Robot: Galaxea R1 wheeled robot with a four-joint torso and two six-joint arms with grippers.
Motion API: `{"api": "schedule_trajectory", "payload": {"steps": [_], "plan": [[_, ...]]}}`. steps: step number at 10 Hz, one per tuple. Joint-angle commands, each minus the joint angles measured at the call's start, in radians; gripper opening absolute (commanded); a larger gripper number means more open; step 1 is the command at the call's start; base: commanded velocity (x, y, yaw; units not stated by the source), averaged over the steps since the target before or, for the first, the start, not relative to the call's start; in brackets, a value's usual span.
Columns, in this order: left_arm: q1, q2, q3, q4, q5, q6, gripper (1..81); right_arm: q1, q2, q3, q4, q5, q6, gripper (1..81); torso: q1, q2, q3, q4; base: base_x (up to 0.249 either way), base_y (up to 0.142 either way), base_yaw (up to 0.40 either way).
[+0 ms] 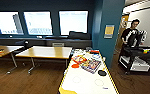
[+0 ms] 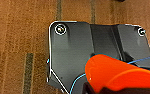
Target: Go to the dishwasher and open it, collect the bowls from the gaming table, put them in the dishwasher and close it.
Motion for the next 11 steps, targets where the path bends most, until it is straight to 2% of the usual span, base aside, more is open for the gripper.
{"api": "schedule_trajectory", "payload": {"steps": [1,11], "plan": [[-0.050,-0.011,-0.010,0.012,0.040,0.005,1.0,0.039,-0.015,-0.002,-0.012,-0.054,-0.003,1.0,0.000,0.000,0.000,0.000,-0.134,0.000,0.000],[-0.050,-0.003,-0.010,0.015,0.041,0.005,1.0,0.039,-0.012,-0.005,-0.012,-0.055,-0.005,1.0,0.000,0.000,0.000,0.000,-0.134,0.000,0.000]]}}
